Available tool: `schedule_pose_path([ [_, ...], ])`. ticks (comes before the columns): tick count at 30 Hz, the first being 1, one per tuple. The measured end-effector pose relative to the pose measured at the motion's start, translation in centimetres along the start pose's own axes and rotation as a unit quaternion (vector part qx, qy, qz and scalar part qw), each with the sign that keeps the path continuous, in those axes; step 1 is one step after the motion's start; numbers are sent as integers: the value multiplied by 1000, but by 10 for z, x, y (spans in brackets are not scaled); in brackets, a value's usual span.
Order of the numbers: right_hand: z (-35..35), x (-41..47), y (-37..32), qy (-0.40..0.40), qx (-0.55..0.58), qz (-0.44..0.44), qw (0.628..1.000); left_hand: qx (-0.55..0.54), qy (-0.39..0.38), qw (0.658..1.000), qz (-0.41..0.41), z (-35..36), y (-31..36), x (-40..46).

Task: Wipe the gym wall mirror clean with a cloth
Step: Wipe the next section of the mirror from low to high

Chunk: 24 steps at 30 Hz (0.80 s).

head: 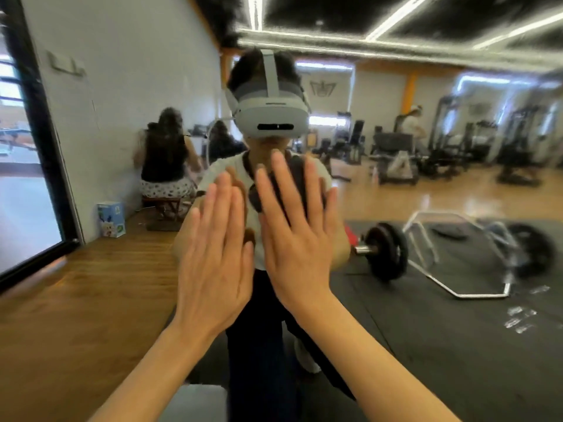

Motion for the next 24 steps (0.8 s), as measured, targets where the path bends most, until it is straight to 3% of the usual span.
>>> schedule_pose_path([
  [2,0,-1,6,-42,-34,-63,997,19,-1,999,-30,-8,-25,-11],
  [4,-21,-12,42,-50,-70,-66,994,36,-17,998,-49,-10,-46,-22],
  [7,-59,-32,99,-5,-40,55,998,41,-25,998,-40,-6,-58,-27],
  [10,-44,-29,76,40,-23,131,990,63,-17,997,-31,-3,-58,-27],
  [14,24,-19,-33,-50,-11,-34,998,60,-11,998,-23,-3,-60,-28],
  [17,23,-19,-21,-94,-46,-130,986,61,-6,998,-20,-4,-59,-28],
  [21,-42,-37,76,-20,-34,35,999,70,-1,997,-29,-6,-58,-26],
  [24,-48,-44,84,59,-32,163,984,72,3,997,-35,-5,-57,-26],
])
Point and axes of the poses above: each hand's wrist, its own x-axis towards the middle knuckle, its own z-axis out of the palm, y = z × x, the point moved 7 cm from there along x, towards the middle knuckle, and after that the axes turned 10 degrees about x, right-handed, at the moved point
